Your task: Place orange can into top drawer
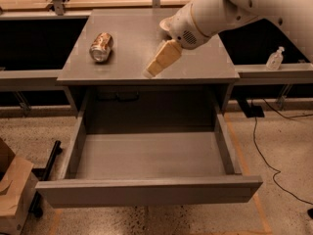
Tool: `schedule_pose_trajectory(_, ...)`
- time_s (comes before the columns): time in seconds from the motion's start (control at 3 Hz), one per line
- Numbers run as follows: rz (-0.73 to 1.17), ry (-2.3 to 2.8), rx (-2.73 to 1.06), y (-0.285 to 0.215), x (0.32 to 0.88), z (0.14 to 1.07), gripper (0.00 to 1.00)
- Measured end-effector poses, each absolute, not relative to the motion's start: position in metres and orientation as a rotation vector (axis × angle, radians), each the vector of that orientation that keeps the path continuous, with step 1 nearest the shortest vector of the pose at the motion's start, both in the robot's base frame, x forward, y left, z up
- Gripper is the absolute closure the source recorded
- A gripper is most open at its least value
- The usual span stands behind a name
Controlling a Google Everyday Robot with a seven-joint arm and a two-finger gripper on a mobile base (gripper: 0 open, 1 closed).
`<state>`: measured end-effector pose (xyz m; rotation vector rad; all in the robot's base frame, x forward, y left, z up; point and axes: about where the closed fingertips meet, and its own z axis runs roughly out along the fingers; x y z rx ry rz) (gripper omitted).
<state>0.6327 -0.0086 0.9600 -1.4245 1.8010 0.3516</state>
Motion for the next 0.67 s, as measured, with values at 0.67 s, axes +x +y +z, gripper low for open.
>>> schedule_pose_trajectory(0.67, 0.392, 1.774, -1.375, 0.002, 0.642, 0.958, 0.00)
